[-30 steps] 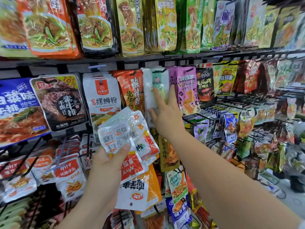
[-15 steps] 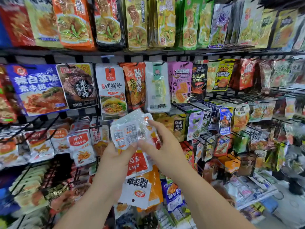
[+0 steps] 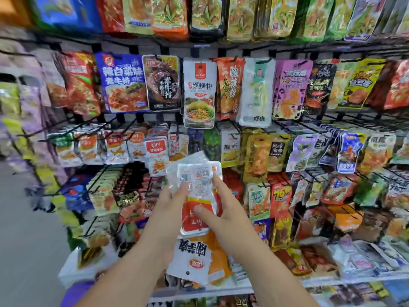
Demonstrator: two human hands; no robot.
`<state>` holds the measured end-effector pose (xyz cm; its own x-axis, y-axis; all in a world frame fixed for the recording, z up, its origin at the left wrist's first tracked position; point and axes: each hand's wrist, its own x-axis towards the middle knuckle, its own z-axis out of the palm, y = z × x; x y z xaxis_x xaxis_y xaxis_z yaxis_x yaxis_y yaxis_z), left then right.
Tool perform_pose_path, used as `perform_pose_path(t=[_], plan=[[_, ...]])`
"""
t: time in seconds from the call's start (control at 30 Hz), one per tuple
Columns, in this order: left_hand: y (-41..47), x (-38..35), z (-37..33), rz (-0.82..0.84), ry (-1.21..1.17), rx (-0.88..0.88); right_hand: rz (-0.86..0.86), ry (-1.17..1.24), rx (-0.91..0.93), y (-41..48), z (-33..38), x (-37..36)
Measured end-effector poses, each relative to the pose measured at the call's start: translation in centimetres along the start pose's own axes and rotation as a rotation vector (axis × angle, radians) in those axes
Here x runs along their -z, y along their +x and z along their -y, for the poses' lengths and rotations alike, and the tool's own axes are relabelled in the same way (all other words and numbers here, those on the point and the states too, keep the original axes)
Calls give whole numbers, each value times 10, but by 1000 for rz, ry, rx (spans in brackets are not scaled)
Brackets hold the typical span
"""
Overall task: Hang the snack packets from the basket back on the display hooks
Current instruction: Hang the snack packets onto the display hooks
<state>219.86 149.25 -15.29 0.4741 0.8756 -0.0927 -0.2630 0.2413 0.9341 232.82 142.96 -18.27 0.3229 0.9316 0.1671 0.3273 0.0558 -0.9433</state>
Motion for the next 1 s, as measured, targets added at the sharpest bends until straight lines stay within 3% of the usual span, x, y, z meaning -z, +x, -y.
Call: perform_pose_path(t=[0.1, 0.53, 0.77, 1.0], plan=[[4, 31, 1, -68, -47, 25, 31, 52, -24, 6, 6, -24], [35, 224, -40, -91, 28, 40, 142, 173, -100, 61, 27, -202], [59, 298, -56, -106, 122, -49, 3, 300, -167, 88, 29, -267], [80, 340, -53, -174, 145, -45, -163, 119, -149, 105, 22, -296]])
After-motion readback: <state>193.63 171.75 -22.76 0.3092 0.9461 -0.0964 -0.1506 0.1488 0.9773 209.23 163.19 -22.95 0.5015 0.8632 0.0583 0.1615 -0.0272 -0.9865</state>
